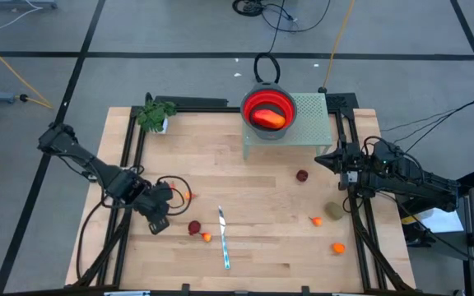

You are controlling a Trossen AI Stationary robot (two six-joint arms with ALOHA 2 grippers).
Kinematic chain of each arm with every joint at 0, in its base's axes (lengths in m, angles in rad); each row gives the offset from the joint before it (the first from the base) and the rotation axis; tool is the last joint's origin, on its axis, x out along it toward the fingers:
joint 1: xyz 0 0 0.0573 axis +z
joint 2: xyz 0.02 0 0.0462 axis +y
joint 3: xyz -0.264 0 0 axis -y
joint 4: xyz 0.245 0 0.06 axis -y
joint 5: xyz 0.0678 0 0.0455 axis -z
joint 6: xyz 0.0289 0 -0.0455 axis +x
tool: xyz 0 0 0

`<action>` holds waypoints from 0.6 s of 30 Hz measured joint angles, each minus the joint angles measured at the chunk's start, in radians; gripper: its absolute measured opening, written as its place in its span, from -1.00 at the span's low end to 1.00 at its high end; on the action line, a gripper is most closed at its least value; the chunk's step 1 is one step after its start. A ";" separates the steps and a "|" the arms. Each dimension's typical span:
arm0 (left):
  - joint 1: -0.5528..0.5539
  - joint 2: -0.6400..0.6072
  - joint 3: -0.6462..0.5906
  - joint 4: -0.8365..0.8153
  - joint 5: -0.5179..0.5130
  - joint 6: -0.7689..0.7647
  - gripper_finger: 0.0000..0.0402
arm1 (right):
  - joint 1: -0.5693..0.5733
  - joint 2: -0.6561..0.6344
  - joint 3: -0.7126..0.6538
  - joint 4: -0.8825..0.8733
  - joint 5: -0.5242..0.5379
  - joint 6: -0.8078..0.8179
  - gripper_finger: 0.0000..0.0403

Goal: Pick & Place Fruit
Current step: Put the kiwi into the red strainer bowl on the shelf

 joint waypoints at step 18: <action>-0.020 -0.001 -0.024 -0.058 -0.009 -0.135 -0.18 | 0.000 0.000 0.000 0.000 0.000 -0.017 -1.00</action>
